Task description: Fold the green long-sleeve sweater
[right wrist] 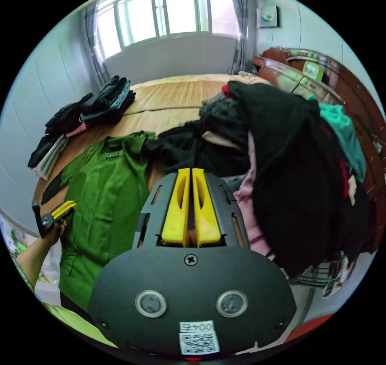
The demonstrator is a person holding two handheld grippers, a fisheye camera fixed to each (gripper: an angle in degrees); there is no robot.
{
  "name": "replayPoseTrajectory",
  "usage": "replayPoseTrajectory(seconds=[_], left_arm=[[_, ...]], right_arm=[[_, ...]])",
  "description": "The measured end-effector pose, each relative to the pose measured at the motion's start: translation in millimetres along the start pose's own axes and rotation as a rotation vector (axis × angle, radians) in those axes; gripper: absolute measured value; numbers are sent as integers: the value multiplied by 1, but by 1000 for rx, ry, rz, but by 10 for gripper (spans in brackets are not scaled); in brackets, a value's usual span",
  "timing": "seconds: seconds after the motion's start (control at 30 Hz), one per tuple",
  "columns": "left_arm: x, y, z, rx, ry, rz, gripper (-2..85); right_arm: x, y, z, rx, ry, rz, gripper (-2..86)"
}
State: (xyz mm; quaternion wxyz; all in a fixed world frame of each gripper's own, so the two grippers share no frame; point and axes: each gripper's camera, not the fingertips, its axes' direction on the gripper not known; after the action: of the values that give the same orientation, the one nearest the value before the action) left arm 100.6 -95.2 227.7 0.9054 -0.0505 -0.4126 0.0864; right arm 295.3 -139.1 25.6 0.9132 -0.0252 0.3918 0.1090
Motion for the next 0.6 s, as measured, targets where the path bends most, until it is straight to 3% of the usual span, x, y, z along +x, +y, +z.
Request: replayPoseTrajectory(seconds=[0.1,0.2,0.33,0.47,0.53,0.6], left_arm=[[-10,-3,0,-2,11,-7,61],[-18,-6,0,-1,20,-15,60],[-23,-11,0,-1,9,-9,60],[-28,-15,0,-2,4,-4,62],[-30,-17,0,-2,6,-5,63],[-33,-19,0,-2,9,-9,63]], right_arm=[[54,-58,-46,72,143,14,-6],[106,-87,-41,5,310,91,-4],[151,-72,-3,-125,419,199,-1],[186,-31,10,-124,491,360,1],[208,-15,4,-105,459,449,5],[233,2,-14,9,244,505,21]])
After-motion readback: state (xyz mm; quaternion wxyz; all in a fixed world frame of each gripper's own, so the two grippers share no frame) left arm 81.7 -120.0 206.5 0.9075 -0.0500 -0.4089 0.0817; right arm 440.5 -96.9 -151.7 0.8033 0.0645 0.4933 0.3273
